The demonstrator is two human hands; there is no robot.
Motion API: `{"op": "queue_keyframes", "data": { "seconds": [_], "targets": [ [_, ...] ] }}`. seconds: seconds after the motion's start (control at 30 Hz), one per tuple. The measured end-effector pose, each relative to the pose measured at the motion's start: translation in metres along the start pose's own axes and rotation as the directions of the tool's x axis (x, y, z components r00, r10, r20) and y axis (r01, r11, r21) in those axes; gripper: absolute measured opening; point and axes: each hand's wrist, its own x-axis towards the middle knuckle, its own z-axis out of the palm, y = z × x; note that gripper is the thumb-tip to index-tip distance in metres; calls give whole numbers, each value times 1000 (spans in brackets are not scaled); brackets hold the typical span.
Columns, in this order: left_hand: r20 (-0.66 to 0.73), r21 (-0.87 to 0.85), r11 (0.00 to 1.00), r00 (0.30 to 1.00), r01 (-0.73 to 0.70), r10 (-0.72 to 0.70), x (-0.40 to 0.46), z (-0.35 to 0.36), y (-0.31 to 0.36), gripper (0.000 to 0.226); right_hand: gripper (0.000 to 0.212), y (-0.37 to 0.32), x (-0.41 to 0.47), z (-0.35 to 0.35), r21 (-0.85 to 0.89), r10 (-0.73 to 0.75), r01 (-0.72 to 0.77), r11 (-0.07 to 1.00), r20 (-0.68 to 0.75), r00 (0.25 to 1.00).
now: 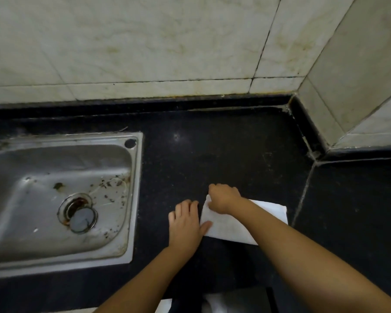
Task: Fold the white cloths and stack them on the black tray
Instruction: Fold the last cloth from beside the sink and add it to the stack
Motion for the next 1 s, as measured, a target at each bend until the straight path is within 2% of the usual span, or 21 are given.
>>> {"op": "queue_keyframes", "data": {
  "seconds": [0.07, 0.13, 0.23, 0.3, 0.37, 0.47, 0.57, 0.63, 0.73, 0.8, 0.9, 1.0],
  "targets": [
    [45, -3, 1000, 999, -19, 19, 2, 1, 2, 56, 37, 10, -10, -1, 60, -37, 40, 997, -47, 998],
    [74, -36, 998, 995, -58, 60, 6, -1, 4, 46, 29, 23, -23, -3, 210, -52, 68, 975, -82, 995],
    [131, -237, 968, 984, -89, 123, 21, -23, 13, 22, 26, 46, -43, -17, 428, -46, 97, 899, -129, 991],
    [137, -374, 924, 982, -72, 132, 39, -49, 22, 11, 31, 63, -52, -37, 479, -4, 131, 868, -257, 966],
    [37, -439, 893, 991, -103, 132, 61, -83, 34, 10, 24, 76, -61, -62, 518, 82, 164, 840, -419, 905],
    [-141, -493, 847, 979, -200, 149, 83, -140, 56, 10, 10, 87, -81, -100, 549, 174, 262, 794, -618, 767],
    [-286, -553, 775, 943, -308, 170, 86, -179, 65, 10, 3, 91, -101, -119, 578, 186, 418, 701, -713, 676],
    [-314, -559, 744, 924, -367, 219, 78, -183, 59, 8, 5, 95, -110, -112, 608, 167, 474, 636, -709, 685],
    [-267, -493, 771, 913, -404, 308, 60, -150, 37, 2, 4, 100, -113, -72, 575, 110, 449, 684, -690, 715],
    [-153, -475, 792, 923, -383, 354, 40, -115, 20, 3, 6, 102, -114, -30, 589, 82, 384, 711, -612, 786],
    [77, -488, 810, 909, -324, 410, 5, -67, 2, 8, 6, 104, -120, 36, 661, 44, 259, 704, -405, 913],
    [277, -489, 837, 866, -246, 416, -15, -39, -6, 9, 12, 102, -127, 77, 695, -18, 199, 691, -259, 966]
  ]
}}
